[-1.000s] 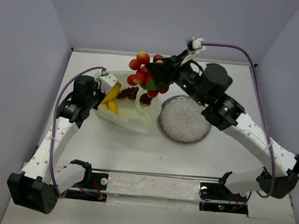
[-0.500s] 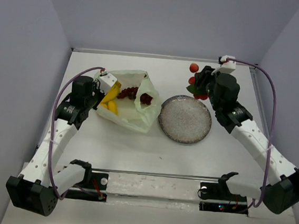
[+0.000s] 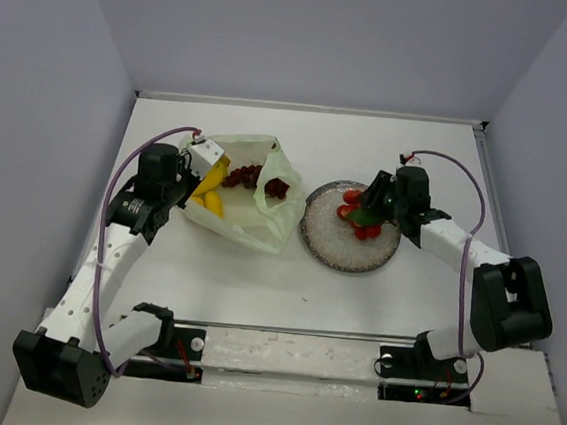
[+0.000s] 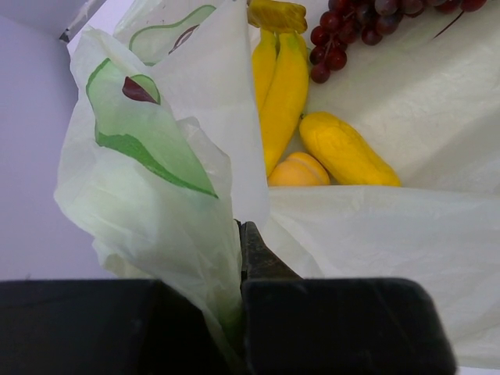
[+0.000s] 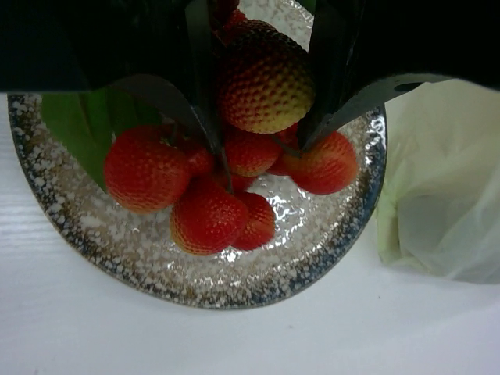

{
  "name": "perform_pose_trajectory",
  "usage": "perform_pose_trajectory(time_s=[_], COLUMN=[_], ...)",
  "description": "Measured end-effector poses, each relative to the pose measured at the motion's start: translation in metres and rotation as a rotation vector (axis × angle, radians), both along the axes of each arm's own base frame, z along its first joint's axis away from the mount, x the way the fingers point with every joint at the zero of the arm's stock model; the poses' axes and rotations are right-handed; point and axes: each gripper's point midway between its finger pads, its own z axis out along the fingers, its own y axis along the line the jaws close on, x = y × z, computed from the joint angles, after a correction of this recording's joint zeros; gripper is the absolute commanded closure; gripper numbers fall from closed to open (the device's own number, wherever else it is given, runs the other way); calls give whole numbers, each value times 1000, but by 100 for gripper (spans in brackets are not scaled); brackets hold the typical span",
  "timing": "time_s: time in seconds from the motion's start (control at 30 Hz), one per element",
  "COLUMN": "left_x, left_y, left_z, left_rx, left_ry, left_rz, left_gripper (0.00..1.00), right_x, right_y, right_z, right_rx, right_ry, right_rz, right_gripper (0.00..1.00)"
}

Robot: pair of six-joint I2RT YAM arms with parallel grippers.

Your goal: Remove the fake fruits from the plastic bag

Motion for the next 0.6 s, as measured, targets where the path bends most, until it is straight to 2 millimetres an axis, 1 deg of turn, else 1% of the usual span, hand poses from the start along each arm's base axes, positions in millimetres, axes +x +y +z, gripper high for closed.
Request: perform_pose_trajectory(time_s=[0.03, 0.07, 0.1, 0.13, 0.17, 0.27, 0.37, 0.43, 0.5, 0.53, 0.57, 0.6], left_x=[0, 0, 0, 0, 1, 0, -1, -1, -4, -5, -6, -7], left_y=[0, 0, 0, -1, -1, -7, -13, -16, -20, -22, -24, -25], left_z=[0, 0, 0, 0, 0, 1, 3, 7, 10, 12, 14, 15], left_rx=[1, 0, 0, -1, -4, -19, -39, -52, -66, -72, -78, -79], left_ry=[0, 0, 0, 0, -2, -2, -10, -21, -30, -35, -41, -45], left_rz=[0, -1, -1, -4, -7, -33, -63, -79, -101, -112, -125, -133], left_gripper=[87, 87, 87, 87, 87, 87, 87, 87, 87, 87, 87, 87], right_x=[-3, -7, -9, -11, -11, -16, -28, -35, -33, -33, -34, -35], right_y=[1, 2, 2, 1, 1, 1, 4, 14, 26, 33, 43, 51], right_z=[-8, -13, -16, -19, -20, -18, 1, 33, 76, 101, 132, 151], right_rx=[6, 8, 8, 4, 1, -23, -77, -117, -135, -147, -155, -155], right_ry=[16, 30, 39, 49, 53, 52, 23, -36, -129, -183, -247, -292], right_rz=[7, 11, 14, 17, 19, 38, 74, 117, 141, 155, 169, 183], right_gripper=[61, 37, 26, 9, 0, 0, 0, 0, 0, 0, 1, 1])
